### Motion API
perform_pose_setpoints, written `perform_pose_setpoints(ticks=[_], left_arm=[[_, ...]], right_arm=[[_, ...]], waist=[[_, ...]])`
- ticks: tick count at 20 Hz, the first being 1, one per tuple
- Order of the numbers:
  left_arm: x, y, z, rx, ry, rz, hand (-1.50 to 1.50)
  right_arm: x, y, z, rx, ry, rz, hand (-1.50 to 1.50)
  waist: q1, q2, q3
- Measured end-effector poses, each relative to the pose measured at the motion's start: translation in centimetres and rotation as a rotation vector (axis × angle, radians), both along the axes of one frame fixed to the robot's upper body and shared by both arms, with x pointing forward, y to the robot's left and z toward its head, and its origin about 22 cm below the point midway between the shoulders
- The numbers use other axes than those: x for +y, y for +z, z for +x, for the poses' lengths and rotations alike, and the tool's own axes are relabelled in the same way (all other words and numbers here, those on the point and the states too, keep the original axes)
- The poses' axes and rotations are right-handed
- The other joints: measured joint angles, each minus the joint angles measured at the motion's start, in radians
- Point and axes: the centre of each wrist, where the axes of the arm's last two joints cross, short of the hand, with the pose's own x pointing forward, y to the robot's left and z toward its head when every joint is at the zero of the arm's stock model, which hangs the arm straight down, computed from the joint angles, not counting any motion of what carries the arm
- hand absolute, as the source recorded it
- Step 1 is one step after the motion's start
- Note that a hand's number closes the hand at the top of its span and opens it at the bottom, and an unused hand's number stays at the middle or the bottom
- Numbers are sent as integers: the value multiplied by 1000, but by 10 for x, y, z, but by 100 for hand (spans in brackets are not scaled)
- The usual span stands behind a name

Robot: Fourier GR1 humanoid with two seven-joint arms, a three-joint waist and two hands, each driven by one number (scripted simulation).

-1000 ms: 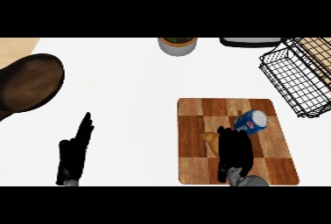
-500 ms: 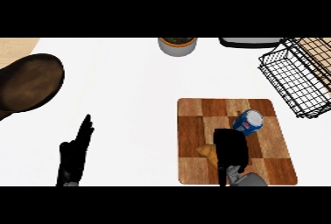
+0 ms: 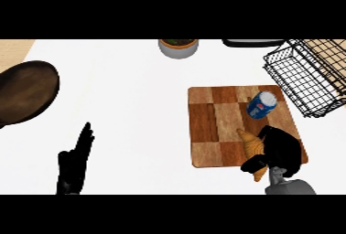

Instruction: Pick the croissant from the cutting board and place it in the tiered basket

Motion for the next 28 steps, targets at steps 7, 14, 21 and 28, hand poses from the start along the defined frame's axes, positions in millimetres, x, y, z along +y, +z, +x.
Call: perform_pose_setpoints(ticks=[7,14,21,28], left_arm=[[1,2,0,-4,3,0,0],[-2,3,-1,-5,-7,4,0],[-8,-2,4,-4,-30,-4,0],[-8,-2,3,-11,-42,2,0]], right_arm=[[-82,51,-3,-207,-417,159,150],[-102,152,-29,-588,-508,132,150],[-106,232,-48,-752,-452,12,150],[-120,280,-27,-788,-448,-24,150]], waist=[[-5,-3,2],[9,-4,0],[30,2,0],[46,5,0]])
